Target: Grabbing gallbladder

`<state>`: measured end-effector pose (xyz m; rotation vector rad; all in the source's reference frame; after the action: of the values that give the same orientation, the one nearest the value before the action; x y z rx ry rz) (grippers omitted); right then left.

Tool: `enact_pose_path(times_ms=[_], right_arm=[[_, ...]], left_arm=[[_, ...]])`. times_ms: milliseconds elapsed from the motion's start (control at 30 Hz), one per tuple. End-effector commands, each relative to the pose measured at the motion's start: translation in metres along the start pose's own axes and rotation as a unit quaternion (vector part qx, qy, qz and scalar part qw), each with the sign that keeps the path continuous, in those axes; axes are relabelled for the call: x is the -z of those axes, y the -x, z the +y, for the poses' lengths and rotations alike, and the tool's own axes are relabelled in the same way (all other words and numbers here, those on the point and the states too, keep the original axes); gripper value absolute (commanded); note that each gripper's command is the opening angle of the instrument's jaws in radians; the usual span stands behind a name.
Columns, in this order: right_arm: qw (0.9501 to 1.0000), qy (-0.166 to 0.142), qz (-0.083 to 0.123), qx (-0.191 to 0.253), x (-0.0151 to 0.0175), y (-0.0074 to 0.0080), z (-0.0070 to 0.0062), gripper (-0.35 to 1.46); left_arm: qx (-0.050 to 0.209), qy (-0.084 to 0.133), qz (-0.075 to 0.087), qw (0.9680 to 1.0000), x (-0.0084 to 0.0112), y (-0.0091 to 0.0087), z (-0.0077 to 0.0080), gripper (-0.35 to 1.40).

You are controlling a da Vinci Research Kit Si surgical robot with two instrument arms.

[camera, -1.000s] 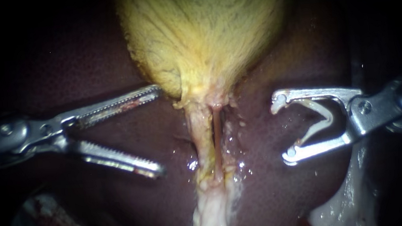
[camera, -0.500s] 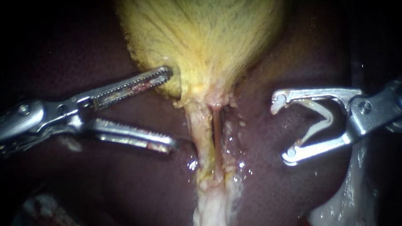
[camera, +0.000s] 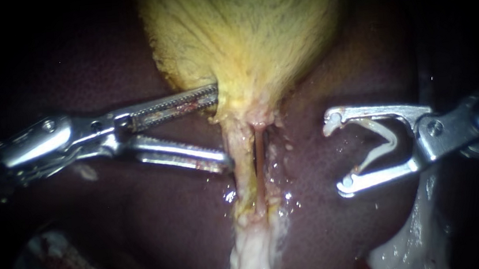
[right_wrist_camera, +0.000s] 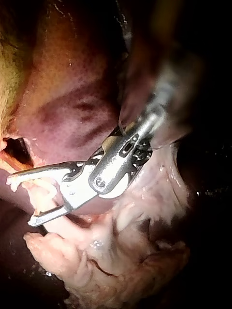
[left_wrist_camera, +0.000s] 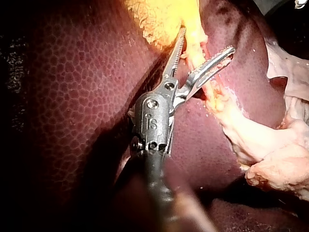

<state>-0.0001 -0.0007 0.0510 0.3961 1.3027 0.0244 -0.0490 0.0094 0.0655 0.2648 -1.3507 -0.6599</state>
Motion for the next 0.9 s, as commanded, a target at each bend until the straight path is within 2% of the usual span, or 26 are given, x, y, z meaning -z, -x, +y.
enact_pose_path(times_ms=[33,233,533,667,800,900], right_arm=[[1.0,0.0,0.0,0.0,0.0,0.0,0.0,0.59],[1.0,0.0,0.0,0.0,0.0,0.0,0.0,0.59],[1.0,0.0,0.0,0.0,0.0,0.0,0.0001,0.59],[1.0,0.001,0.0,0.0,0.0,0.0,0.0001,0.59],[1.0,0.001,0.0,0.0,0.0,0.0001,0.0001,0.59],[1.0,0.001,0.0,0.0,-0.0001,0.0001,0.0001,0.59]], left_arm=[[-0.001,0.0,0.001,1.0,-0.0001,0.0,0.0001,0.59],[0.011,0.005,0.006,0.9999,-0.0002,-0.0002,0.0006,0.48],[0.017,0.02,0.028,0.9993,0.0003,-0.0008,0.0019,0.02],[0.018,0.025,0.031,0.999,0.0004,-0.001,0.0023,-0.09],[0.027,0.029,0.034,0.9987,0.0006,-0.0011,0.0023,-0.28],[0.036,0.031,0.036,0.9982,0.0007,-0.0011,0.0023,-0.35]])
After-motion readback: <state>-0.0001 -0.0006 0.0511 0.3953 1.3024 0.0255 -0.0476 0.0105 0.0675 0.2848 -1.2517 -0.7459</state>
